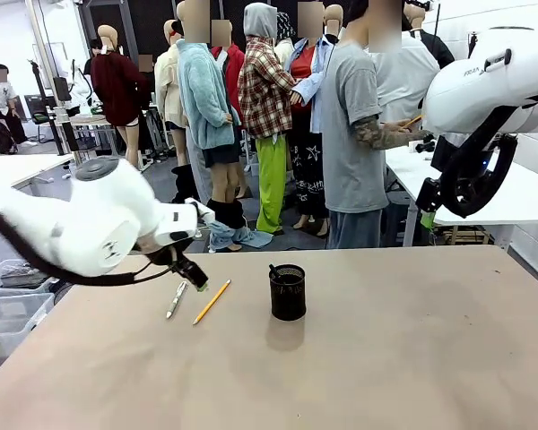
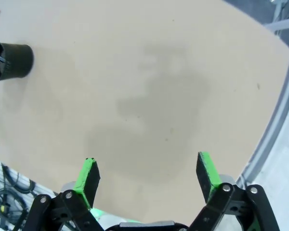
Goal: Place the pens into the pen holder.
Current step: Pick up a writing instrument from the table and place it into the Pen holder.
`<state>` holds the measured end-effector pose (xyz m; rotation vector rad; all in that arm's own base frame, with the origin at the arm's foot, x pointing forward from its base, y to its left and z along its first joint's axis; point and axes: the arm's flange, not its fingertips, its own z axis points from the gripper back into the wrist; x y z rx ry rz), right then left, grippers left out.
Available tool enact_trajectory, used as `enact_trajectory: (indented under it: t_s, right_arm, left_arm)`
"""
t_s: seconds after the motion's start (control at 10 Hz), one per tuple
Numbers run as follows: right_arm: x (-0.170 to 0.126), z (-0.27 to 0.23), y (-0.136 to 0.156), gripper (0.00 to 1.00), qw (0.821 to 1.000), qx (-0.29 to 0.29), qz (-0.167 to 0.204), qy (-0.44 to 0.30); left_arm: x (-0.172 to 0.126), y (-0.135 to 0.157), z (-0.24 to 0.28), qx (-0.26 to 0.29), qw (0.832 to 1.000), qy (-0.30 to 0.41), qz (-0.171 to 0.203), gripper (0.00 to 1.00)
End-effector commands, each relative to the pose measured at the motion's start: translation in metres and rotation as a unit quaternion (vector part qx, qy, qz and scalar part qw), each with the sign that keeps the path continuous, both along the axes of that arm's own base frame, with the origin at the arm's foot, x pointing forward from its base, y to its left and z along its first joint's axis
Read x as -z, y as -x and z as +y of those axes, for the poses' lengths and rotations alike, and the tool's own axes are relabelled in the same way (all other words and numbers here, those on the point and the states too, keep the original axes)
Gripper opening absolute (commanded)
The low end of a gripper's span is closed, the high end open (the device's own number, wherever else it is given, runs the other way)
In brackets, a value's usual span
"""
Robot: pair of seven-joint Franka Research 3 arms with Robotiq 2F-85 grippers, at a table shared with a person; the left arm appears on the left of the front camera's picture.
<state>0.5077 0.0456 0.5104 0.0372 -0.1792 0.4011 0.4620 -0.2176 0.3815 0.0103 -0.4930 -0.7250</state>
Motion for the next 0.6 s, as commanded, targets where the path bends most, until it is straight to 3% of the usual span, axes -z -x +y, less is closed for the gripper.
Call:
enact_trajectory:
  t_s: [0.0, 0.2, 0.5]
  right_arm:
    - [0.000, -0.001, 0.000, 1.00, 1.000, 0.002, 0.000, 0.008]
    - [0.000, -0.001, 0.000, 1.00, 1.000, 0.002, 0.000, 0.008]
    - [0.000, -0.001, 0.000, 1.00, 1.000, 0.002, 0.000, 0.008]
  left_arm:
    - [0.014, -0.037, -0.034, -0.004, 0.999, -0.026, 0.031, 1.00]
    - [0.032, -0.067, -0.051, -0.002, 0.997, -0.048, 0.060, 1.00]
    - [0.055, -0.085, -0.060, -0.002, 0.993, -0.064, 0.101, 1.00]
